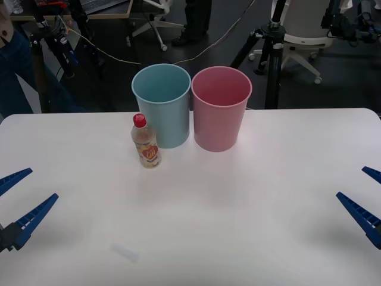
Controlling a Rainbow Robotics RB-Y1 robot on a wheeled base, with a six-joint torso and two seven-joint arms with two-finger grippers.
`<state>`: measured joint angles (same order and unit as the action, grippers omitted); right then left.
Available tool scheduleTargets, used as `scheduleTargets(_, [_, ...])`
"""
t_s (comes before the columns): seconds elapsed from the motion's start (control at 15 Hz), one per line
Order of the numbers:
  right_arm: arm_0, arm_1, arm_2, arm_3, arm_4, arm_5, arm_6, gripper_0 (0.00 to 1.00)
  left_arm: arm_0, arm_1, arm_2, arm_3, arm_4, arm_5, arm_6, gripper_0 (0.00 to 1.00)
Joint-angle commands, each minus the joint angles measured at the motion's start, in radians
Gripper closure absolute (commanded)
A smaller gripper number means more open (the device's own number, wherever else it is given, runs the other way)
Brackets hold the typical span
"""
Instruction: Grasp the object on the table and drop it into the matching bin: aluminum can to the light blue bin, PET bottle to the pink bin.
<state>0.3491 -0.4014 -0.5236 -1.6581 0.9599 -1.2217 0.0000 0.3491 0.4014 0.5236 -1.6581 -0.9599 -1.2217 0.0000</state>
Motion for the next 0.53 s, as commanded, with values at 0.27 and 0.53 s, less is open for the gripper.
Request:
scheduleTargets(0.27, [0.000, 0.000, 0.000, 0.000, 0.000, 0.000, 0.000, 0.00, 0.000, 0.000, 0.000, 0.000, 0.000, 0.000, 0.000, 0.02])
scheduleTargets(0.53, [0.000, 0.000, 0.000, 0.000, 0.000, 0.000, 0.000, 0.00, 0.000, 0.000, 0.000, 0.000, 0.000, 0.000, 0.000, 0.02])
